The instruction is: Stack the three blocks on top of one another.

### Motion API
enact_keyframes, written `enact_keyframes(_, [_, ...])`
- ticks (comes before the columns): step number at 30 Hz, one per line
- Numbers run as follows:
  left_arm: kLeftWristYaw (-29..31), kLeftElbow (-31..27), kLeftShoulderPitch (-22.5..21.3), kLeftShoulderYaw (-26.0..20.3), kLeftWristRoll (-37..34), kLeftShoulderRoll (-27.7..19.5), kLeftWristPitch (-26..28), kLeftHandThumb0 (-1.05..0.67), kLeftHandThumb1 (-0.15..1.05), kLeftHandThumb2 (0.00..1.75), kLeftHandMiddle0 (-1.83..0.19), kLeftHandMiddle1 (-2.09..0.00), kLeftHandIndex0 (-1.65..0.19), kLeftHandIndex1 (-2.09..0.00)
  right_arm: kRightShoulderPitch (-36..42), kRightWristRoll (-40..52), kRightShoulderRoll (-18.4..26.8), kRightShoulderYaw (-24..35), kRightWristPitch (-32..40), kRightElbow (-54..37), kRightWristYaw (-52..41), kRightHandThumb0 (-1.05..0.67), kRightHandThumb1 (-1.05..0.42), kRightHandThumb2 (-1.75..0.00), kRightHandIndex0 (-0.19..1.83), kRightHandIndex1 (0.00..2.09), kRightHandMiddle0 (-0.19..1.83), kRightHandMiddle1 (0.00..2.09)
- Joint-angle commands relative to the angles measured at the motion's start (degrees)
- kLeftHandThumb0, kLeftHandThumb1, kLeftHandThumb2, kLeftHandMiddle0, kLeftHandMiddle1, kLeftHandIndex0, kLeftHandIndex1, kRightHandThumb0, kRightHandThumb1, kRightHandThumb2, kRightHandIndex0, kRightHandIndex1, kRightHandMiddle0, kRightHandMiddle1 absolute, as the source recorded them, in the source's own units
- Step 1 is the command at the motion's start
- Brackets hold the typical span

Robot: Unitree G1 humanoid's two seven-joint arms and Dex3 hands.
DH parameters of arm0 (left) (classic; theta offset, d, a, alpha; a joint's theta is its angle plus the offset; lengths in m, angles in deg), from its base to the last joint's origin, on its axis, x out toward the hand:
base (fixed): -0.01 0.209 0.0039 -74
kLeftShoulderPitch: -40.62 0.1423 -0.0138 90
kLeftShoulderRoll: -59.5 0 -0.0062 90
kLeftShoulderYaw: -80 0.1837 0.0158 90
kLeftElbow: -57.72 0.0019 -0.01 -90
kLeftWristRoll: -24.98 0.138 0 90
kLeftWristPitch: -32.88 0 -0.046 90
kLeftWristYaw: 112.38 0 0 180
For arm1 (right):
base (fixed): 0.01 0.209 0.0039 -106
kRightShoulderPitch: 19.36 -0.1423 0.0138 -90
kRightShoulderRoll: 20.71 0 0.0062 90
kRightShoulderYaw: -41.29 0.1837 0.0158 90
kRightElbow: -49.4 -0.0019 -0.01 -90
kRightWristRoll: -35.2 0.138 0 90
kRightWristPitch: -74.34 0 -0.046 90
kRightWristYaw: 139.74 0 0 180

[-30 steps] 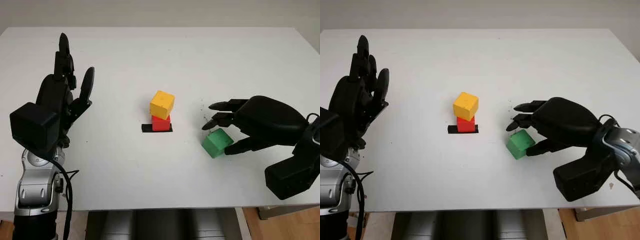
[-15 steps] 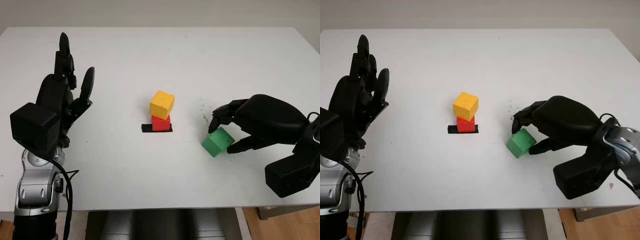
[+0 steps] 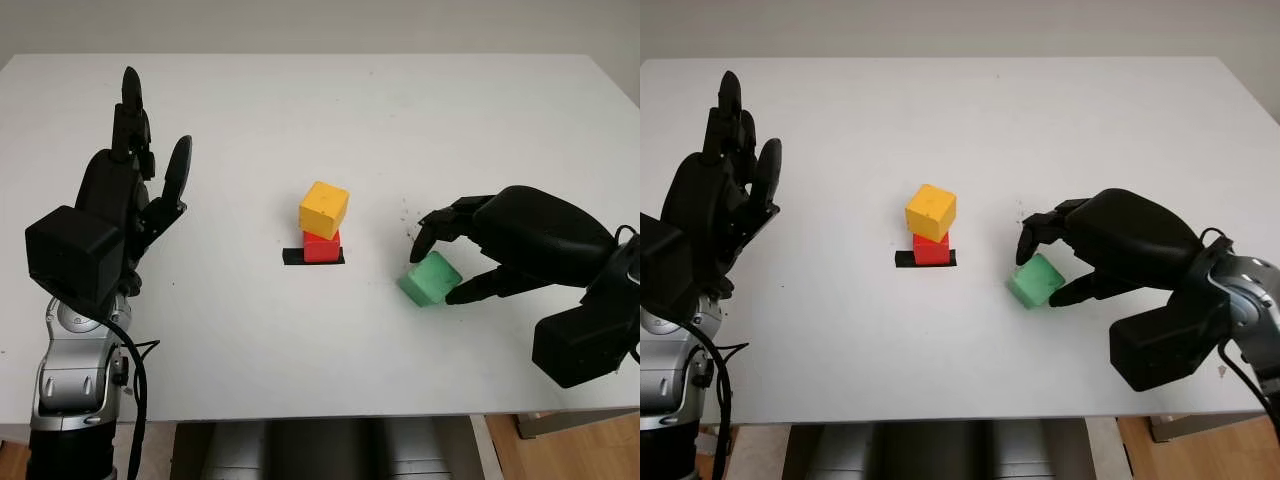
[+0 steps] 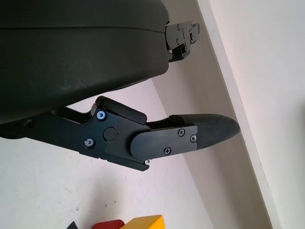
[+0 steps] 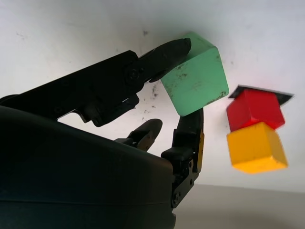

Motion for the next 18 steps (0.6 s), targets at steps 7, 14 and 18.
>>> enact_keyframes(7, [0.0, -0.5, 0.1, 0.3, -0.3, 0.3, 0.3, -0.71, 1.05, 0.56, 0.19, 0.00, 0.19, 0.00, -5.7, 7.3, -2.6, 3.5, 4.7, 1.1, -1.1, -0.37, -0.90, -0.05, 0.42, 0.29, 0.49, 1.28])
enact_keyframes(14, [-0.4, -0.9, 0.9, 0.5, 0.1, 0.5, 0.4, -0.70, 1.05, 0.57, 0.19, 0.00, 0.19, 0.00, -9.0, 10.6, -4.5, 4.3, 10.9, 1.7, -3.0, -0.39, -0.88, -0.05, 0.42, 0.27, 0.51, 1.27])
enact_keyframes(18, [-0.3, -1.1, 1.2, 0.4, -0.1, 0.7, 0.5, -0.69, 1.05, 0.57, 0.19, 0.00, 0.19, 0.00, -10.5, 17.7, -7.8, 5.4, 14.1, 4.1, -5.1, -0.40, -0.88, -0.05, 0.40, 0.25, 0.51, 1.31])
